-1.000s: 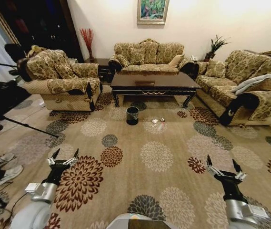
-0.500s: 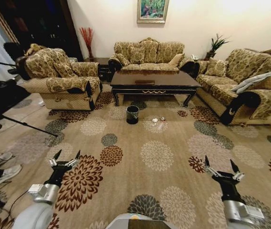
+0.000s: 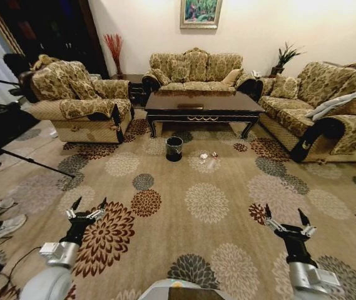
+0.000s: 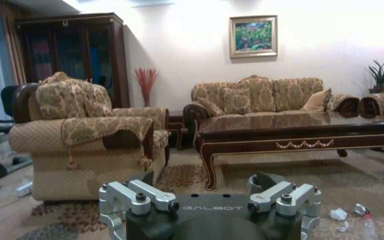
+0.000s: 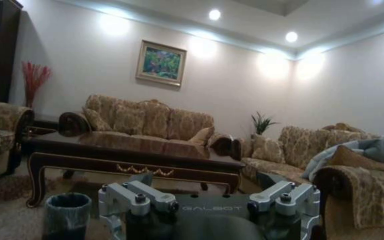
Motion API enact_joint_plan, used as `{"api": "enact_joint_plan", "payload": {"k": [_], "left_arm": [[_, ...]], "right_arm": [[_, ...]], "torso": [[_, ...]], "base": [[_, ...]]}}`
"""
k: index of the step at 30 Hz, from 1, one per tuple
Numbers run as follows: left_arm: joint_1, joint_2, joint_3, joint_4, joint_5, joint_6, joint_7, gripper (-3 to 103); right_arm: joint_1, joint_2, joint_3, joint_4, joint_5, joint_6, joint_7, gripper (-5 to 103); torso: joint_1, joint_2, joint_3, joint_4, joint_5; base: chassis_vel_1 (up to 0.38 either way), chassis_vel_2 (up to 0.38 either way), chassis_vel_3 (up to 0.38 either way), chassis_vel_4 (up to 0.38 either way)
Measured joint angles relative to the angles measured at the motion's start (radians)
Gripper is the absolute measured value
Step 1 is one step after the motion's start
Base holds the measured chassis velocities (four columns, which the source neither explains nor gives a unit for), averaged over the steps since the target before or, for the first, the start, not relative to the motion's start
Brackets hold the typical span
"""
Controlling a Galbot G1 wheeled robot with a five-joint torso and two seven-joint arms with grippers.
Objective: Move to the front of the table and pick up the trash from the floor, then place it into the trash bin.
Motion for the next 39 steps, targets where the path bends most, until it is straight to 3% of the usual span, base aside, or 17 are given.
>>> {"api": "enact_joint_plan", "payload": {"k": [30, 39], "left_arm": [[0.003, -0.040, -0.005, -0.029, 0.079, 0.011, -0.010, 100], [0.008, -0.042, -0.009, 0.002, 0.068, -0.017, -0.006, 100]], "right_arm": [[0.040, -0.012, -0.047, -0.039, -0.017, -0.003, 0.006, 100], [0.010, -0.002, -0.048, -0.031, -0.035, 0.021, -0.016, 100]], "torso": [[-0.056, -0.128, -0.072, 0.0000, 0.0000], [-0.075, -0.174, -0.099, 0.0001, -0.0001]], "base": [[0.000, 0.000, 0.000, 0.000], [0.000, 0.000, 0.000, 0.000]]}}
